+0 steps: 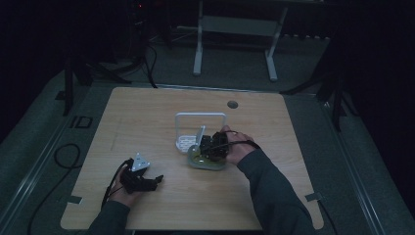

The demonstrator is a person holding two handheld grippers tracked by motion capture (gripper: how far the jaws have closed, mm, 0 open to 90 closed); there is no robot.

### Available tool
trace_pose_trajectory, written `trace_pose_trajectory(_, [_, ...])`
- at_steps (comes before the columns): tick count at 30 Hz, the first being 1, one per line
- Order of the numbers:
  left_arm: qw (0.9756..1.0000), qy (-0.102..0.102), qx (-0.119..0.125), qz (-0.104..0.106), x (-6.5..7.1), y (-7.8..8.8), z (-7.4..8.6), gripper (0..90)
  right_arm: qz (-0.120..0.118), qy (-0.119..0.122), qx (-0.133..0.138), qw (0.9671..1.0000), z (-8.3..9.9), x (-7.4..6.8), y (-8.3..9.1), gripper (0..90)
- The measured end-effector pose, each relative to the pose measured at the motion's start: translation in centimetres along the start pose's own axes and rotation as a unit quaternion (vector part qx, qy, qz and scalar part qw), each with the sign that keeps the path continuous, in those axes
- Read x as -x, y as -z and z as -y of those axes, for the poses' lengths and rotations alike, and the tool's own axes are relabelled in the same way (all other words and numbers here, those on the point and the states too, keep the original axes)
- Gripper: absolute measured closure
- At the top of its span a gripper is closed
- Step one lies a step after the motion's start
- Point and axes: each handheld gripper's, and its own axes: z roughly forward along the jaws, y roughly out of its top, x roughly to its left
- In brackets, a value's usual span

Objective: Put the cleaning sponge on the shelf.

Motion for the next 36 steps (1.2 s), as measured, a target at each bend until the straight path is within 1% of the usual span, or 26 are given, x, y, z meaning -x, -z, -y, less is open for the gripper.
trace_pose_trajectory(3, [1.0000, 0.000, 0.000, 0.000, 0.0, 0.0, 0.0, 20.4, 0.010, -0.001, 0.002, 0.9999, -0.1, 0.1, 0.0, 71.5])
trace_pose_trajectory(6, [1.0000, 0.000, 0.000, 0.000, 0.0, 0.0, 0.0, 20.5, 0.014, -0.001, 0.003, 0.9999, -0.1, 0.2, -0.1, 71.5])
trace_pose_trajectory(8, [1.0000, 0.000, 0.000, 0.000, 0.0, 0.0, 0.0, 20.5, 0.023, 0.004, -0.001, 0.9997, -0.2, 0.2, -0.1, 71.5])
trace_pose_trajectory(10, [1.0000, 0.000, 0.000, 0.000, 0.0, 0.0, 0.0, 20.5, 0.023, 0.004, -0.001, 0.9997, -0.3, 0.2, -0.2, 71.5])
trace_pose_trajectory(13, [1.0000, 0.000, 0.000, 0.000, 0.0, 0.0, 0.0, 20.5, 0.034, 0.007, 0.002, 0.9994, -0.5, 0.2, -0.3, 71.5])
trace_pose_trajectory(14, [1.0000, 0.000, 0.000, 0.000, 0.0, 0.0, 0.0, 20.5, 0.034, 0.007, 0.002, 0.9994, -0.5, 0.2, -0.3, 71.5])
trace_pose_trajectory(15, [1.0000, 0.000, 0.000, 0.000, 0.0, 0.0, 0.0, 20.4, 0.036, 0.008, 0.003, 0.9993, -0.5, 0.2, -0.3, 71.5])
trace_pose_trajectory(16, [1.0000, 0.000, 0.000, 0.000, 0.0, 0.0, 0.0, 20.5, 0.045, 0.017, -0.004, 0.9988, -0.8, 0.1, -0.5, 71.5])
trace_pose_trajectory(18, [1.0000, 0.000, 0.000, 0.000, 0.0, 0.0, 0.0, 20.5, 0.049, 0.021, -0.006, 0.9986, -0.8, 0.1, -0.5, 71.6])
trace_pose_trajectory(22, [1.0000, 0.000, 0.000, 0.000, 0.0, 0.0, 0.0, 20.5, 0.062, 0.028, -0.001, 0.9977, -1.4, 0.3, -0.3, 71.6])
trace_pose_trajectory(25, [1.0000, 0.000, 0.000, 0.000, 0.0, 0.0, 0.0, 20.4, 0.062, 0.027, 0.001, 0.9977, -1.5, 0.4, -0.3, 71.6])
trace_pose_trajectory(26, [1.0000, 0.000, 0.000, 0.000, 0.0, 0.0, 0.0, 20.5, 0.063, 0.031, -0.001, 0.9975, -1.6, 0.4, -0.5, 71.6])
trace_pose_trajectory(27, [1.0000, 0.000, 0.000, 0.000, 0.0, 0.0, 0.0, 20.5, 0.063, 0.029, -0.003, 0.9976, -1.5, 0.4, -0.6, 71.6])
trace_pose_trajectory(36, [1.0000, -0.001, -0.001, 0.000, 0.0, 0.0, 0.0, 20.4, 0.067, 0.026, -0.002, 0.9974, -1.1, 1.0, -1.1, 71.5])
